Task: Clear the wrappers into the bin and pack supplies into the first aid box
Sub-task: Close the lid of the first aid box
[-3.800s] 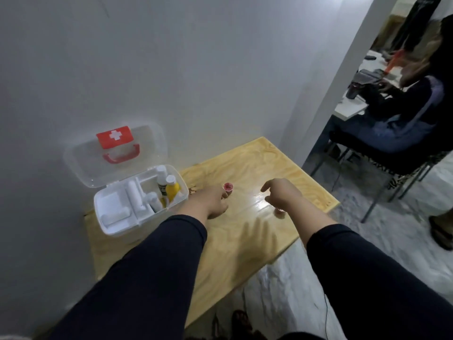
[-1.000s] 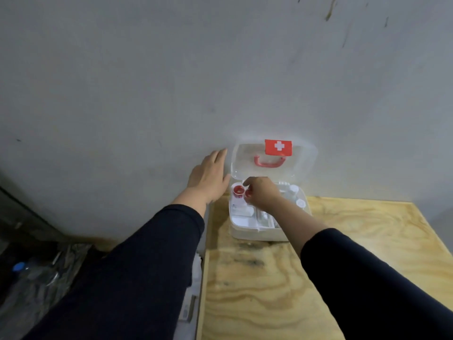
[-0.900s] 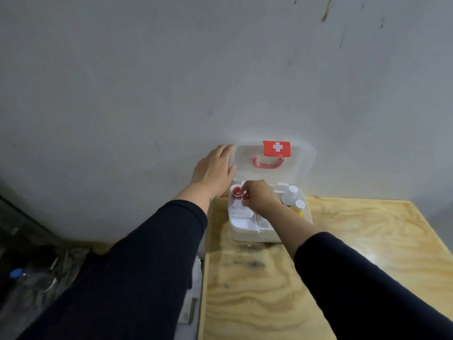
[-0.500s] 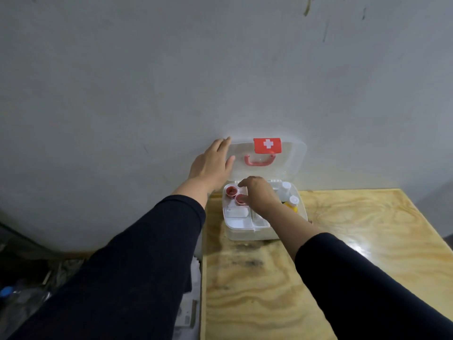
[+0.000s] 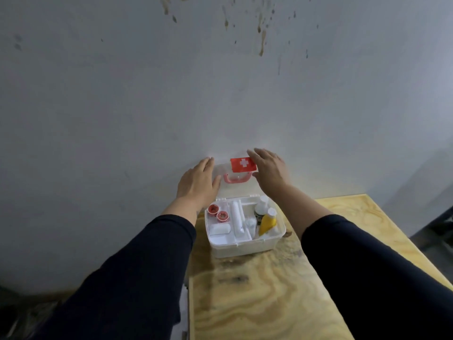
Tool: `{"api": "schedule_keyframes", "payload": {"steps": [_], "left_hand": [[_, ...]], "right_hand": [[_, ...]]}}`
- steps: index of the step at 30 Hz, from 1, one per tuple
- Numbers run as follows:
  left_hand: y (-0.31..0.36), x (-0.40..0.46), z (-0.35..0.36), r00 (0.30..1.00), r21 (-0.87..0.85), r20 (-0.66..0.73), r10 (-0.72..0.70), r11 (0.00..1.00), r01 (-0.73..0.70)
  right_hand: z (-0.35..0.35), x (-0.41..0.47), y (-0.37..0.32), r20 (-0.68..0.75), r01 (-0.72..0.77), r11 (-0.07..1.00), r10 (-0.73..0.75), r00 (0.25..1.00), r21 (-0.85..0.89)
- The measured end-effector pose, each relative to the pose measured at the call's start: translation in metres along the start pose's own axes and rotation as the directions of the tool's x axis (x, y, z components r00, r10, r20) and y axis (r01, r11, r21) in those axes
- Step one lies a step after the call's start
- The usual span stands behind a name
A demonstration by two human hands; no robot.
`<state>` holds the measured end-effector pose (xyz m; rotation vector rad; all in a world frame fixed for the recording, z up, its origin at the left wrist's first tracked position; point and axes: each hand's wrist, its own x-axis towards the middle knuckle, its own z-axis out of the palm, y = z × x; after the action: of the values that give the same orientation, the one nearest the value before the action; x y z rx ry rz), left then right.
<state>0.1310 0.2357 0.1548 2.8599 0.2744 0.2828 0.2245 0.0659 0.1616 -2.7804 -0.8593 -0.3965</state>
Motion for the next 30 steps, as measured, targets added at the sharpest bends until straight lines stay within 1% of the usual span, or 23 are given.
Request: {"api": "schedule_keyframes", "payload": {"steps": [2,9,11,14,19,24,26,30], "left_hand": [[0.002,-0.004,-0.001,1.0,0.017,0.014,-0.003,1.0,0.002],[0.014,-0.037,0.005,1.0,0.111,0.008,0.006,0.994,-0.007],[0.023,-0.051,0.011,1.0,0.12,0.018,0.019,0.993,-0.021],[0.038,-0.072,0.025,0.999,0.111,0.043,0.008,0.994,-0.013],[0.053,-0.109,0.05,0.998,0.14,0.062,-0.025,0.99,0.016],[0.059,-0.133,0.081,0.987,0.145,0.158,-0.042,0.989,0.018],[0.062,-0.137,0.089,0.985,0.15,0.168,-0.048,0.988,0.022],[0.065,-0.133,0.091,0.99,0.121,0.126,-0.069,0.991,0.054]], "right_hand": [[0.002,-0.001,0.002,0.028,0.016,1.0,-0.015,0.999,-0.013],[-0.006,-0.047,0.007,-0.028,0.13,0.99,-0.132,0.991,-0.056],[-0.008,-0.066,0.008,0.006,0.156,0.984,-0.156,0.988,-0.089],[-0.006,-0.094,0.009,0.097,0.175,0.977,-0.164,0.982,-0.118],[0.009,-0.138,0.013,0.113,0.215,0.967,-0.201,0.973,-0.135],[0.037,-0.171,0.018,0.163,0.213,0.963,-0.186,0.969,-0.165],[0.047,-0.178,0.019,0.186,0.229,0.962,-0.2,0.962,-0.15],[0.047,-0.174,0.017,0.138,0.208,0.973,-0.194,0.971,-0.097]]}}
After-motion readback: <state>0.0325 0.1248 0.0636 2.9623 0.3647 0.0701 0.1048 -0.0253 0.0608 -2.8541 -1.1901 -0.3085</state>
